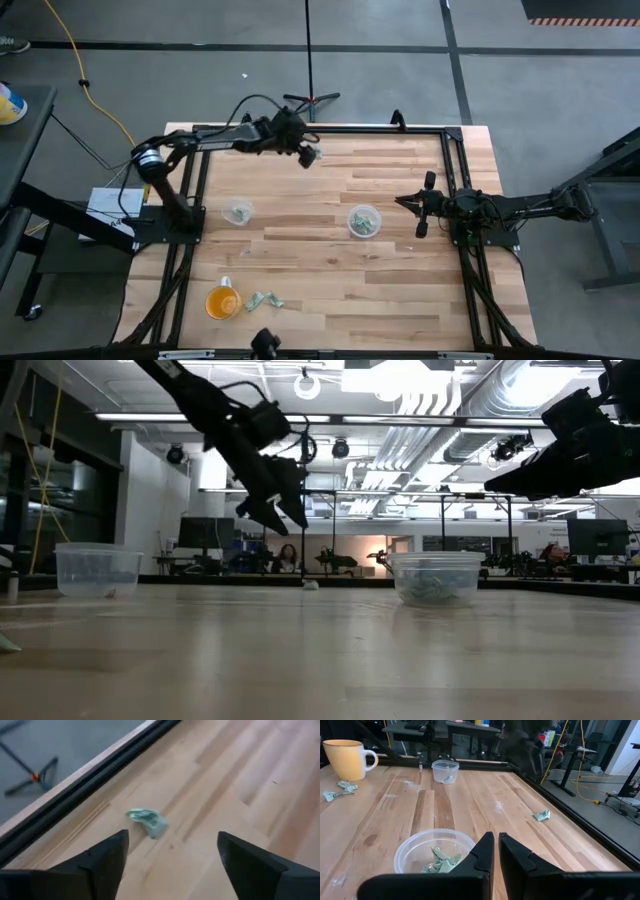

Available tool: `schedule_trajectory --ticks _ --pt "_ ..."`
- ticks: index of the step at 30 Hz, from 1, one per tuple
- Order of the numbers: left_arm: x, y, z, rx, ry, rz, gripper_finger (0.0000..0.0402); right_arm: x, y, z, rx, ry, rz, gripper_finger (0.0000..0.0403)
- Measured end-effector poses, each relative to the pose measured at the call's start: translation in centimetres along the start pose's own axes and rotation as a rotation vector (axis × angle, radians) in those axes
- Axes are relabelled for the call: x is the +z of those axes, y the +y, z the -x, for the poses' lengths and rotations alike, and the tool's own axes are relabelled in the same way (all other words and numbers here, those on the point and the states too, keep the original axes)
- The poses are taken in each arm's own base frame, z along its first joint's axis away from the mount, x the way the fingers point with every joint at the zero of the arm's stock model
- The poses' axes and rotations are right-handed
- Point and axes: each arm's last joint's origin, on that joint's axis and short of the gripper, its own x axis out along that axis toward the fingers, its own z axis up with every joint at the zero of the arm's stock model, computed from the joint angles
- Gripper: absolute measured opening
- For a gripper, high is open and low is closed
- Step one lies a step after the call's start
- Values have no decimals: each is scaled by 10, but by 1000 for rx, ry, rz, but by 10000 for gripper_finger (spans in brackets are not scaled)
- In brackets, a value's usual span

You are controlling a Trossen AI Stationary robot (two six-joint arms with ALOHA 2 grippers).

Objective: Pick and place items into bin
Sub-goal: Put the stevia pack into the left transparent bin

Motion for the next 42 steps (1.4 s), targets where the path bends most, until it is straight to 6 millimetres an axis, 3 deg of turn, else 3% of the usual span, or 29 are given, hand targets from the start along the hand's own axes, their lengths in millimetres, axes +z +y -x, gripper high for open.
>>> schedule_trajectory --ticks 4,12,24,31,42 --pt "12 9 -21 15 95 65 353 0 0 0 3 4 2 17" --pt "29 2 -55 -3 243 59 336 -3 0 0 3 25 1 19" --pt "15 5 -90 33 297 120 326 -3 0 0 4 28 1 19" --pt "9 6 -104 42 295 218 326 -3 0 0 4 28 1 18" --pt "14 9 -106 79 229 224 316 -3 0 0 4 28 1 17"
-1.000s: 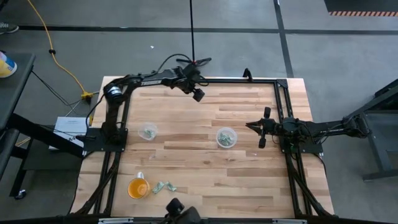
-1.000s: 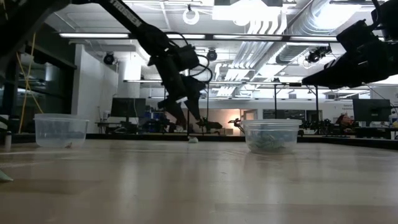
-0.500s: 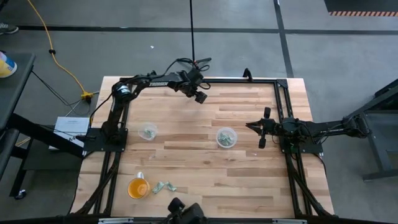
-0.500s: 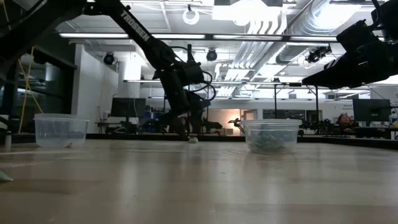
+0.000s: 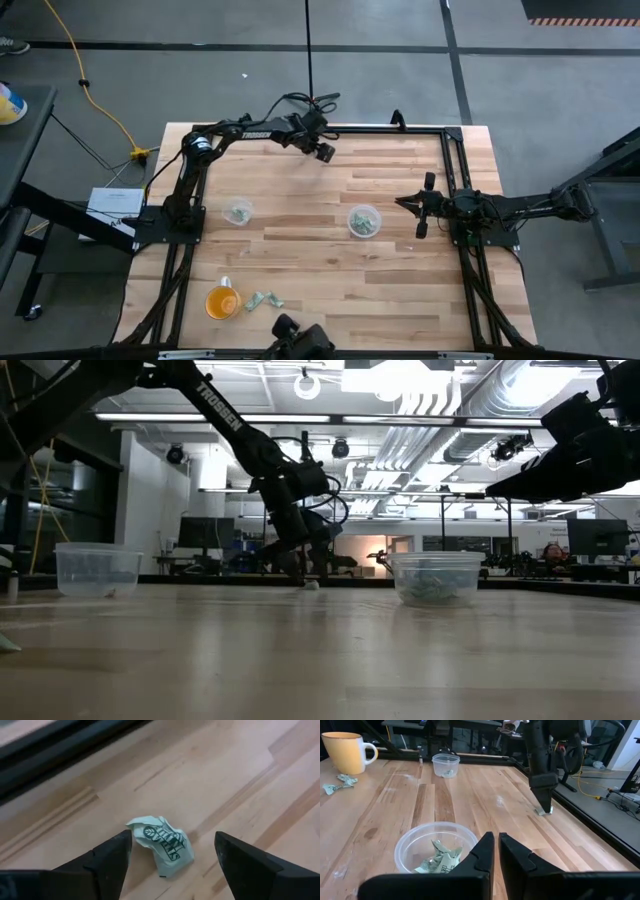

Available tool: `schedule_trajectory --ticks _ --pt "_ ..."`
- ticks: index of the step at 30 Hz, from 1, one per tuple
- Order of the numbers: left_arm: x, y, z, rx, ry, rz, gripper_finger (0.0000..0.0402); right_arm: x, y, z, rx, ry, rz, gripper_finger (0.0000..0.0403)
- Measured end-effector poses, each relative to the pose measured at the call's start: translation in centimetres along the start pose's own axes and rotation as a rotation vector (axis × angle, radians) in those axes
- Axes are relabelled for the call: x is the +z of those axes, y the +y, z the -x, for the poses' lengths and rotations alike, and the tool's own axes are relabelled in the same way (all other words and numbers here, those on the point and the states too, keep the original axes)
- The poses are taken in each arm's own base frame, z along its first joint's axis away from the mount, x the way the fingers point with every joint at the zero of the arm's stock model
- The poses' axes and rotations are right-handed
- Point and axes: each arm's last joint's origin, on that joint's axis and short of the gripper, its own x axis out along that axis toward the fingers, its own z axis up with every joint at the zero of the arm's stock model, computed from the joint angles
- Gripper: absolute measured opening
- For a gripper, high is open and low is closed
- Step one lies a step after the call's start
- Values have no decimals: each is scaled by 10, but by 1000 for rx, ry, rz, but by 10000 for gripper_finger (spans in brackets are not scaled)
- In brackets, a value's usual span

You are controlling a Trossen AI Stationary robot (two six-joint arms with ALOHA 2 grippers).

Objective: Pick and place items into bin
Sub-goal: Put the stevia pack into the left transparent bin

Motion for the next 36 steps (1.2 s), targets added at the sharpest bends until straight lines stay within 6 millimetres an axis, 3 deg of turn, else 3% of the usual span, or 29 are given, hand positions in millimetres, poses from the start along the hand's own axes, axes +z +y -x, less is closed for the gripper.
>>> schedule_trajectory --ticks 13,27,36 --pt "0 0 0 3 2 -3 193 0 0 0 2 0 0 17" --pt "-3 3 -8 -26 32 -7 145 0 0 0 2 1 1 17" --pt "-4 3 -8 -68 63 -35 72 -1 0 0 3 6 2 18"
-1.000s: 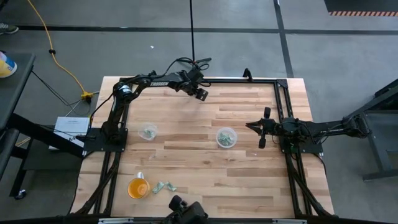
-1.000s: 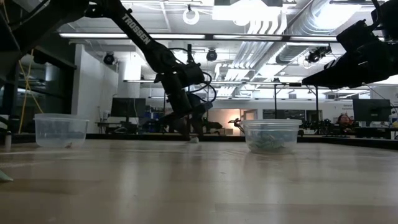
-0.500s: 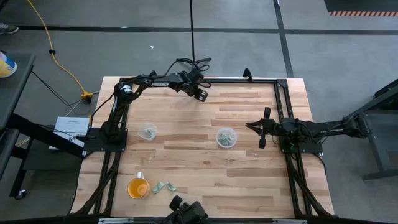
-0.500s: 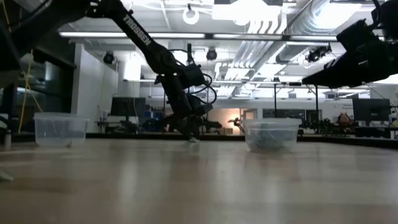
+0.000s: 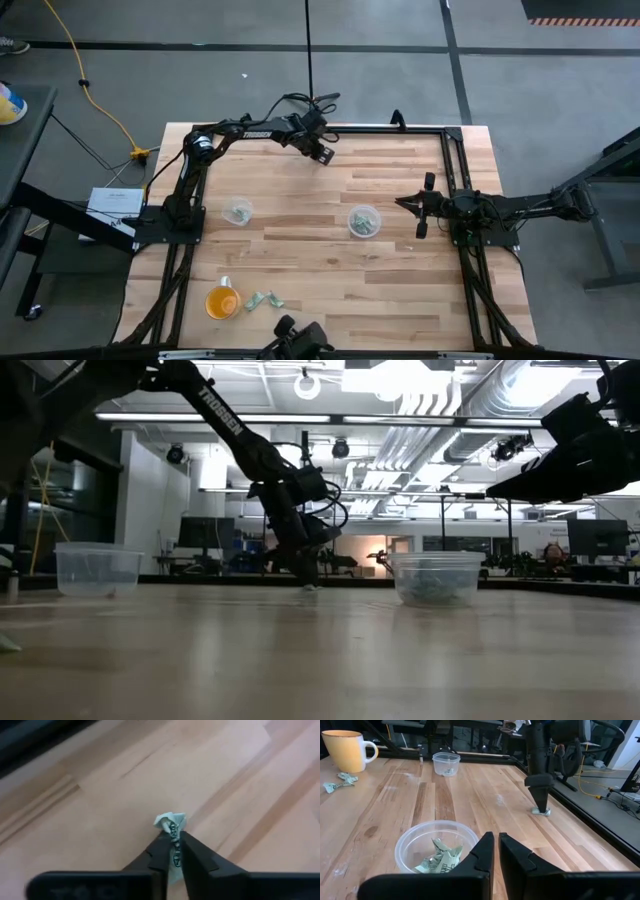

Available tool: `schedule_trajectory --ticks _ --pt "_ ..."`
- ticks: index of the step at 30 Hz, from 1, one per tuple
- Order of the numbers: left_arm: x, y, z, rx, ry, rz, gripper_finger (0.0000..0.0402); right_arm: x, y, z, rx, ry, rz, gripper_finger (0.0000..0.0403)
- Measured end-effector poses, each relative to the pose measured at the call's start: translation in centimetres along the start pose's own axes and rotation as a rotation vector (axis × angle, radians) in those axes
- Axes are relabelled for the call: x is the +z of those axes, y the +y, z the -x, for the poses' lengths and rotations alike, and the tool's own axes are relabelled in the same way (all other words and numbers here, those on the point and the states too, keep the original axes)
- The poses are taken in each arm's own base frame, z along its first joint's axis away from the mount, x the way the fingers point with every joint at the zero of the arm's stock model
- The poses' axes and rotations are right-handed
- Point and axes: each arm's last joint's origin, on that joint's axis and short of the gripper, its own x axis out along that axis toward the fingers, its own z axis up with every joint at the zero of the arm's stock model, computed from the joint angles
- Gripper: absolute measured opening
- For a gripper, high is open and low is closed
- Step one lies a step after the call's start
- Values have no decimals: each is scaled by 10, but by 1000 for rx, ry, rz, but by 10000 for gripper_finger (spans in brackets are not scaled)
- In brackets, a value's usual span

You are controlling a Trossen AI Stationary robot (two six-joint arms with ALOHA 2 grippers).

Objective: Pick and place items into bin
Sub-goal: Put the stevia pack into the left transparent bin

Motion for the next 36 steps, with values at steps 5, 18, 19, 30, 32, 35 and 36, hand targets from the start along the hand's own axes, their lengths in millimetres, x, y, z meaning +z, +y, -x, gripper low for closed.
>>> schedule_trajectory --ticks 5,18,19,30,32,35,36 --pt "1 -1 5 -87 22 -54 21 0 0 0 0 0 0 17" --pt "-3 -31 72 13 175 -205 21 0 0 0 -2 0 -14 20" --pt "-9 -36 78 33 206 -224 23 0 0 0 -2 0 -20 20" --pt "-76 -86 162 383 376 -284 22 0 0 0 -3 1 -26 20" --pt "-87 -91 177 407 399 -268 22 0 0 0 -3 0 -26 20" --pt "-102 -96 195 474 411 -239 22 0 0 0 -2 1 -26 17" --pt "-106 -96 199 503 398 -226 22 0 0 0 -2 0 -27 17"
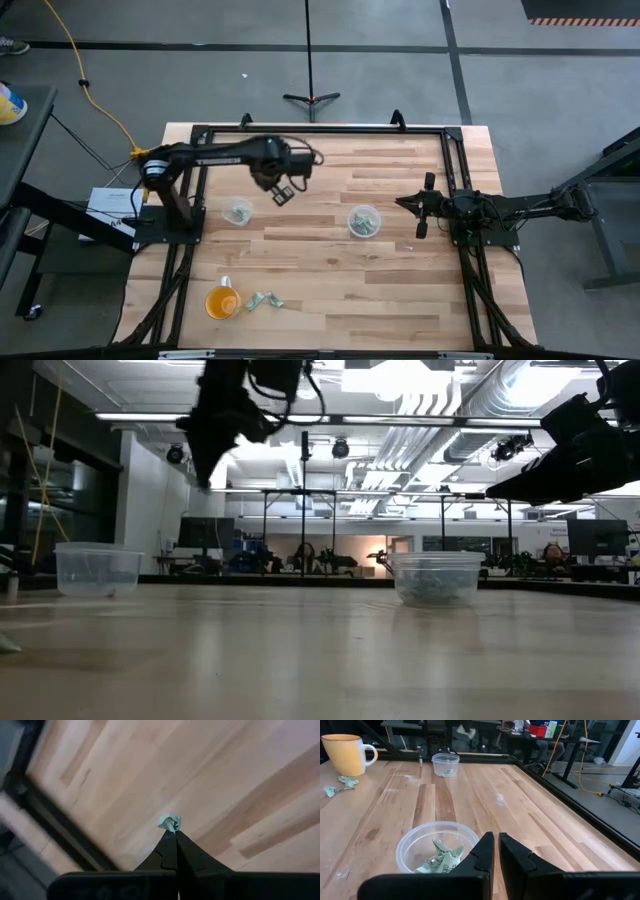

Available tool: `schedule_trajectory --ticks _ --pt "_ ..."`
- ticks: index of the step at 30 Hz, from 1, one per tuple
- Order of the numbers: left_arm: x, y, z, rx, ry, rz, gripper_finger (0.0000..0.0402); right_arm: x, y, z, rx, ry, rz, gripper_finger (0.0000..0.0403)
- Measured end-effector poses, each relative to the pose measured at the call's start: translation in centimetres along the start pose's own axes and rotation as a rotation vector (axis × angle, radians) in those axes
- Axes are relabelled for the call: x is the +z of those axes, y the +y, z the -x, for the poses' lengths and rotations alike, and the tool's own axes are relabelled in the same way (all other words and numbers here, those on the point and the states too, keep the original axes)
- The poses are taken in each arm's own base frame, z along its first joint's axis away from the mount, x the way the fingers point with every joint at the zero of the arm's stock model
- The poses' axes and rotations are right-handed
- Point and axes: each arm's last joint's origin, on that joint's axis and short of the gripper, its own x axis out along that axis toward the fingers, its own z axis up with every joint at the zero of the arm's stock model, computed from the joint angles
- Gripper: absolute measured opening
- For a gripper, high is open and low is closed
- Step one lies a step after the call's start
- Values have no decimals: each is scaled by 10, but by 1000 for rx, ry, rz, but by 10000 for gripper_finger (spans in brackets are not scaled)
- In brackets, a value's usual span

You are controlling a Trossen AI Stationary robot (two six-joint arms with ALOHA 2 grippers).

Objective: Pick and place items into bin
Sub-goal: Put the stevia pack into the left transparent bin

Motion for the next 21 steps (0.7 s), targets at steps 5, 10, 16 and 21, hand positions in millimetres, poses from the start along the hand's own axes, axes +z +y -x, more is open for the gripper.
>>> schedule_trajectory --ticks 5,10,16,21 --pt "-35 8 -3 -7 12 77 22 0 0 0 2 0 0 19" --pt "-72 27 -23 -48 60 187 22 0 0 0 1 1 0 19" --pt "-95 29 -54 -263 -2 253 24 0 0 0 0 0 0 17" --pt "-105 29 -75 -267 25 264 22 0 0 0 0 0 0 17"
